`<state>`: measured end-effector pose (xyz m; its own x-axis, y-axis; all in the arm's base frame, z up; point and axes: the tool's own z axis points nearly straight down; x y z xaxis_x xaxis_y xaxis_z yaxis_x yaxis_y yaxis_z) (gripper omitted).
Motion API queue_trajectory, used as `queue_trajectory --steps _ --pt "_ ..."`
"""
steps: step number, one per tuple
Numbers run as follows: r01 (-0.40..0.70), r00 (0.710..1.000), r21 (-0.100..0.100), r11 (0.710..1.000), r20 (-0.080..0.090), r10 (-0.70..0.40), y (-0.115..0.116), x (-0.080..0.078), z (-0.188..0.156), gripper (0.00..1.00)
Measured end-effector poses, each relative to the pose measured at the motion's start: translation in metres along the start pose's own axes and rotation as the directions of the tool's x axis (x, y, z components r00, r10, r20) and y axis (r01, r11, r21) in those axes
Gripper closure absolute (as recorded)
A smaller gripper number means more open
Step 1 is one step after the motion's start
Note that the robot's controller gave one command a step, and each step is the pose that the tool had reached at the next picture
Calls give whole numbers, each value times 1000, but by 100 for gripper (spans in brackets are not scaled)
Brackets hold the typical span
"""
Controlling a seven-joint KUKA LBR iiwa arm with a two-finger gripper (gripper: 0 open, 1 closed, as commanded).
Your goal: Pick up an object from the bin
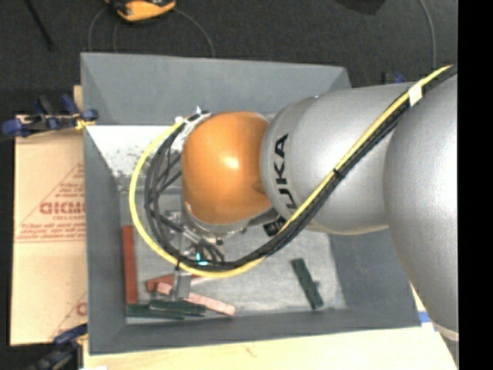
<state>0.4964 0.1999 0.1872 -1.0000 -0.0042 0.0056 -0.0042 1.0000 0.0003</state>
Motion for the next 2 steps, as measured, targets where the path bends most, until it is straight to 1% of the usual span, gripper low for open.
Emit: queue_trajectory --steps 1,2 --pt "-4 1000 -2 1000 8 4 -1 -2 -4 0" --pt "-76 997 -4 997 10 77 -19 16 82 0"
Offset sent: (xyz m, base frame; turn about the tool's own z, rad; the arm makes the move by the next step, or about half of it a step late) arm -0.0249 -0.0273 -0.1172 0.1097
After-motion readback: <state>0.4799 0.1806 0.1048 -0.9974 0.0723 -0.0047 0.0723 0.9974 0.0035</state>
